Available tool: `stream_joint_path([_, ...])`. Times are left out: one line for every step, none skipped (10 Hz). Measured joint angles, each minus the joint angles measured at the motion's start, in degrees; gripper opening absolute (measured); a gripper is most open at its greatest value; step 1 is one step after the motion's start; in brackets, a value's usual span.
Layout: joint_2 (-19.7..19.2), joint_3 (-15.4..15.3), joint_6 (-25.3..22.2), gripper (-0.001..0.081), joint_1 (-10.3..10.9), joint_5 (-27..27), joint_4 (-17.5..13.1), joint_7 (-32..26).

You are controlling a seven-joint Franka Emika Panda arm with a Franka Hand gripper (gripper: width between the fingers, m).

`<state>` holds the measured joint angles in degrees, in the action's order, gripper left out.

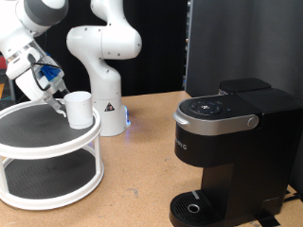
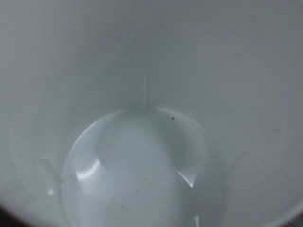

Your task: Make a cup of coffee with the keurig machine

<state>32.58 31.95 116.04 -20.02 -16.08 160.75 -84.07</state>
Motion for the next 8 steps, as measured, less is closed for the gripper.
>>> stream_joint_path([-0.1,0.1,0.3,0.0808,0.0,0.0,0.2,-0.2])
stream_joint_path([-0.4,0.3,0.9,0.0808,0.0,0.0,0.3,-0.5])
stream_joint_path([-0.9,0.3,1.7,0.0808,0.0,0.0,0.5,-0.9])
stream_joint_path([-1.4,0.3,2.1,0.0808,0.0,-0.1,0.5,-1.2])
stream_joint_path([-1.9,0.4,2.2,0.0808,0.0,-0.3,0.5,-1.3])
stream_joint_path([-2.3,0.4,2.3,0.0781,0.1,-0.9,0.5,-1.4])
stream_joint_path([-2.5,0.4,2.4,0.0781,0.1,-1.5,0.5,-1.8])
stream_joint_path([-2.7,0.5,2.4,0.0610,0.2,-2.1,0.5,-2.3])
